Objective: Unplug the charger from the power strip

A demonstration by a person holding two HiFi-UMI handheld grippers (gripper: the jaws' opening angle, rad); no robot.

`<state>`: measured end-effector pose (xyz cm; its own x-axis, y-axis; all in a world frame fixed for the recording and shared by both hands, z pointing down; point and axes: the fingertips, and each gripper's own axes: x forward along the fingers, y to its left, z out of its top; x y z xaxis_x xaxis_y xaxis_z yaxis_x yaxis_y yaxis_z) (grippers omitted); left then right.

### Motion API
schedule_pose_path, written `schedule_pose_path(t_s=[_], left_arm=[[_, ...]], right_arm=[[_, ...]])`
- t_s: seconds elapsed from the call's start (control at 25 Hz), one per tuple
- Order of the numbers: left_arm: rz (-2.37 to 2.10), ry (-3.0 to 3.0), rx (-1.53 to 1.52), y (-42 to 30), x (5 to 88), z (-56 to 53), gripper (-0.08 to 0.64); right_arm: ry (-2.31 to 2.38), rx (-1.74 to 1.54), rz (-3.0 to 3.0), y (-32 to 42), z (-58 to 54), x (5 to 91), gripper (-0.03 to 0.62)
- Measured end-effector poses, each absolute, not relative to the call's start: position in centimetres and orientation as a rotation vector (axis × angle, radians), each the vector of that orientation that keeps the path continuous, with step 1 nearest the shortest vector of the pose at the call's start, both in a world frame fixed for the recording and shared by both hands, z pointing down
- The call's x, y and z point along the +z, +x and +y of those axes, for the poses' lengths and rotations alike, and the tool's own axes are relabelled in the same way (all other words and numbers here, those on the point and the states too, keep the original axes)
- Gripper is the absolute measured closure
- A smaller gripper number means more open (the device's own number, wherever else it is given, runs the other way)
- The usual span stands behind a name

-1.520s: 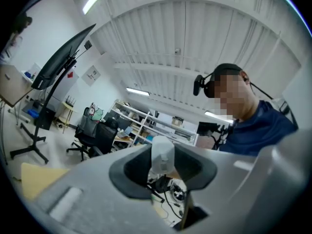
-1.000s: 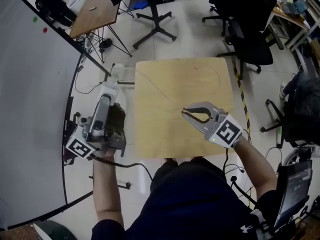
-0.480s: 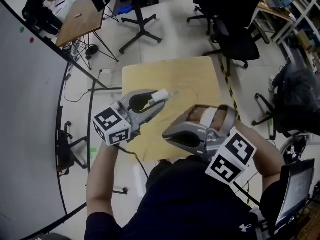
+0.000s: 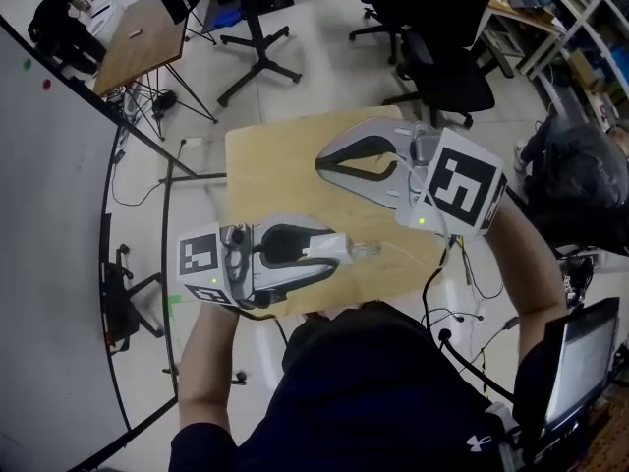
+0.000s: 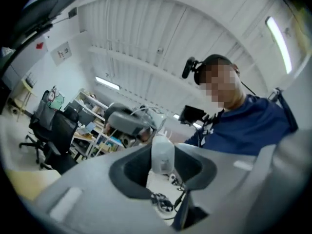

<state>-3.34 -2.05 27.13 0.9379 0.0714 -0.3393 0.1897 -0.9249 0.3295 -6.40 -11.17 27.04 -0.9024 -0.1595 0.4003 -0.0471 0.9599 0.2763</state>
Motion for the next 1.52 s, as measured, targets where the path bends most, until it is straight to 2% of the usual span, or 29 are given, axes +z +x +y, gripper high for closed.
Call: schedule_pose_path(t_s=[0.2,0.4,0.6,0.8,1.04,1.2,1.36,1.52], left_arm=[[0.066,2.771,-0.395,-3.9,27.8,-3.2,0.426],[0.253,2.787,-0.355,-1.7,26.9,-0.7,0.426],[0.403,2.722,-0.493,-1.4,24.5,0.4,0.426],[0.283,2.774,-0.599,-2.3,23.4,0.0,0.426],[0.203,2.733,-0.950,-6.5,19.5,-0.4,0.426],[-0.173,2.718,-1.185,-10.8,15.6,-4.1,0.426],[-0.652,2.782,-1.082,-15.1,16.7,-8.4,0.426],[-0.825,2.742,-0.999,-18.3,17.4,-10.6,0.426]], right_arm=[[0.253,-0.450,-2.627,-7.7,-11.8,26.4,0.583],[0.216,-0.395,-2.553,-9.3,-13.2,28.0,0.583],[0.097,-0.206,-2.536,-11.8,-12.5,31.7,0.583],[0.298,-0.167,-2.357,-12.3,-14.6,36.2,0.583],[0.426,0.022,-2.311,-12.2,-15.9,40.0,0.583],[0.406,-0.004,-2.265,-12.0,-14.5,42.0,0.583],[0.437,0.081,-2.348,-10.6,-12.4,43.5,0.583],[0.488,0.062,-2.528,-9.9,-11.4,40.5,0.583]])
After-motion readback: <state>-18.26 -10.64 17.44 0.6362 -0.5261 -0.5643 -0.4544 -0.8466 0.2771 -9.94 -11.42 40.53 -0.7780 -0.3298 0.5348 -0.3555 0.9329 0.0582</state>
